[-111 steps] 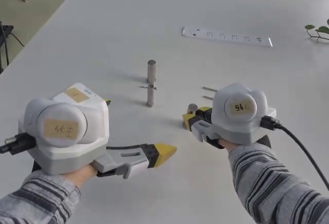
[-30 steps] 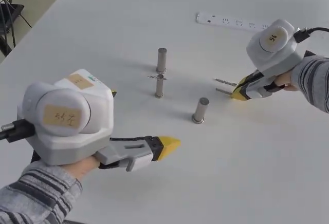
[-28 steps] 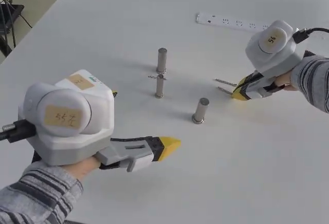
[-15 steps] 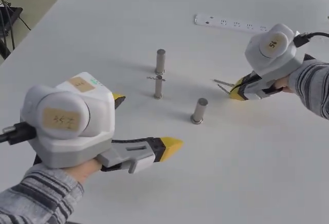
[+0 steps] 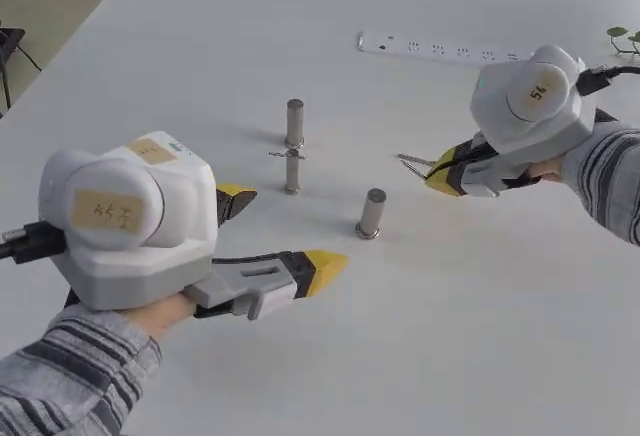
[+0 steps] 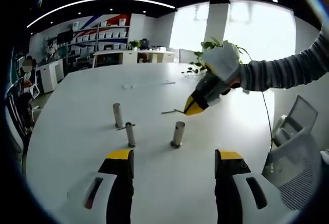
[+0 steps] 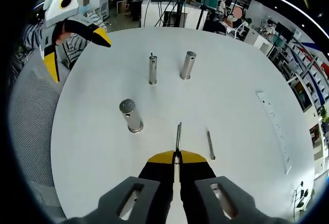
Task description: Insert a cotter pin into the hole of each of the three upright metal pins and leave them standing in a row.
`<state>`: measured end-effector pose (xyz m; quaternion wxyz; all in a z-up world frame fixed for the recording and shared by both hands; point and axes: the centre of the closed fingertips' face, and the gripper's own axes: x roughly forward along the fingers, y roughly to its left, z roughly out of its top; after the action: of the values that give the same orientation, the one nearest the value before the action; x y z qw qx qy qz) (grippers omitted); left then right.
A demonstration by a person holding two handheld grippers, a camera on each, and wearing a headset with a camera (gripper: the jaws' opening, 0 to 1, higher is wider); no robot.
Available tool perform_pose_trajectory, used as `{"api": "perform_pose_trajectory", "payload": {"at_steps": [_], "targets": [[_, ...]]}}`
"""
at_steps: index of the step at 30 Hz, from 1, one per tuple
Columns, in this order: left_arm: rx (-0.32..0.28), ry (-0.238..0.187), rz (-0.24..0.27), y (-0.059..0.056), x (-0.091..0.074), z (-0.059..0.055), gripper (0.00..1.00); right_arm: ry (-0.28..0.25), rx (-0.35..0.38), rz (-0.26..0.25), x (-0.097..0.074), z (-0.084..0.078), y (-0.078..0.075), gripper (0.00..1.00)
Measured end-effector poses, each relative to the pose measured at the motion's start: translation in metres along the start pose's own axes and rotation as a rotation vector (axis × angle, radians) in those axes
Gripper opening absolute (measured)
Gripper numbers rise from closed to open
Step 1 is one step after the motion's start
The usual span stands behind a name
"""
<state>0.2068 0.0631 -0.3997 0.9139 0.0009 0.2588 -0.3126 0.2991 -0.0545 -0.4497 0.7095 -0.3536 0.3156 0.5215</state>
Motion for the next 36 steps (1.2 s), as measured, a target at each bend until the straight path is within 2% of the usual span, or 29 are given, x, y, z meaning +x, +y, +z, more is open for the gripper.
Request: {"api": "perform_pose_trajectory", "payload": {"at_steps": [7,14,16,19,21,23,28,32,36], "targets": [[-0.016,-0.005,-0.035,-0.004,0.005,0.009,0.49,-0.059,-0.072,0.004,-0.017,0.02,0.028,0.0],[-0.028,-0.012,-0.076,-0.015,0.01,0.016,0.37,-0.087,-0.133,0.008,-0.028,0.029,0.049,0.0],[-0.036,-0.012,-0.089,-0.018,0.013,0.018,0.35,-0.099,-0.144,0.018,-0.027,0.03,0.052,0.0],[-0.058,-0.003,-0.099,-0.021,0.016,0.017,0.27,-0.108,-0.18,0.023,-0.03,0.034,0.062,0.0],[-0.079,0.002,-0.116,-0.024,0.018,0.017,0.26,-0.109,-0.206,0.033,-0.031,0.035,0.069,0.0],[-0.105,0.014,-0.126,-0.026,0.019,0.015,0.25,-0.123,-0.285,0.028,-0.031,0.039,0.071,0.0],[-0.131,0.026,-0.143,-0.031,0.02,0.012,0.19,-0.125,-0.332,0.025,-0.03,0.042,0.084,0.0],[-0.16,0.037,-0.155,-0.033,0.021,0.011,0.16,-0.155,-0.363,0.035,-0.03,0.05,0.092,0.0],[-0.194,0.028,-0.168,-0.036,0.021,0.012,0.12,-0.176,-0.384,0.032,-0.032,0.057,0.096,0.0]]}}
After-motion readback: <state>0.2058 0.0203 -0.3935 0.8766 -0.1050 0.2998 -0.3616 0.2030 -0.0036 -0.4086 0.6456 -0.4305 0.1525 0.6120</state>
